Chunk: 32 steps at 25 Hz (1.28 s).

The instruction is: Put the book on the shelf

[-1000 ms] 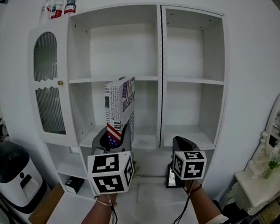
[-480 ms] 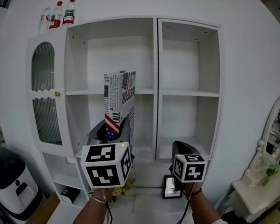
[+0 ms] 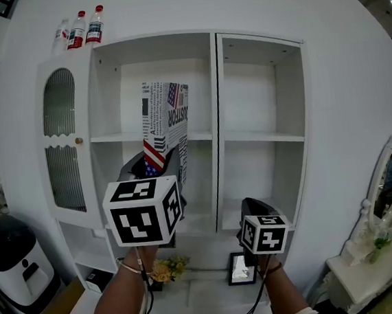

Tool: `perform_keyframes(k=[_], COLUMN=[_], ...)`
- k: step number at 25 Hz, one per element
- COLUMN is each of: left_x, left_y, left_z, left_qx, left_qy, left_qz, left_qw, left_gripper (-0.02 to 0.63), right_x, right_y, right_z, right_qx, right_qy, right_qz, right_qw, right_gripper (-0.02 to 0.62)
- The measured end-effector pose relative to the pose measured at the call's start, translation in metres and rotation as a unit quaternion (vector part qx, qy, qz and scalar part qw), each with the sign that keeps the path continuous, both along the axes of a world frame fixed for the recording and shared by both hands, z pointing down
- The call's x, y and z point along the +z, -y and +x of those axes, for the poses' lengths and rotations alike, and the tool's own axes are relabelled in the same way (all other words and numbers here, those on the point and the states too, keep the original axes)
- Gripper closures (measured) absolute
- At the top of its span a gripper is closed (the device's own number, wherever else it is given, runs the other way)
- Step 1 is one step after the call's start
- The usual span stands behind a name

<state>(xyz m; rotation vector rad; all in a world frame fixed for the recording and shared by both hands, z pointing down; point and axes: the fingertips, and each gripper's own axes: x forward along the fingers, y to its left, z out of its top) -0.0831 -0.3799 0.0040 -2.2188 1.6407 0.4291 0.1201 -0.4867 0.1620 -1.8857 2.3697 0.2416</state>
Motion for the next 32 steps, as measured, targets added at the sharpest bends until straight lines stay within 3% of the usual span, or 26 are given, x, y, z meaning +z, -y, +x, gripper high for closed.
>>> perform_keyframes(k=[25,32], left_x=[-0.092,-0.102], left_y=[0.003,0.026], left_z=[0.005,0.007], left_qx=[0.029,0.045], left_qy=[-0.023,-0.037], left_qz=[0.049,0.040], left_qw=[0.9981,0.9975], left_gripper=[0.446,0.446], right_x=[-0.031,-0.035], right_y=[0.037,0.054], right_z=[0.012,0.015], right_qx=[-0.006,-0.005], right_qy=[0.007,0.011], right_qz=[0.020,0.017], right_qw=[1.000,1.000], right_gripper=[0.574,0.574])
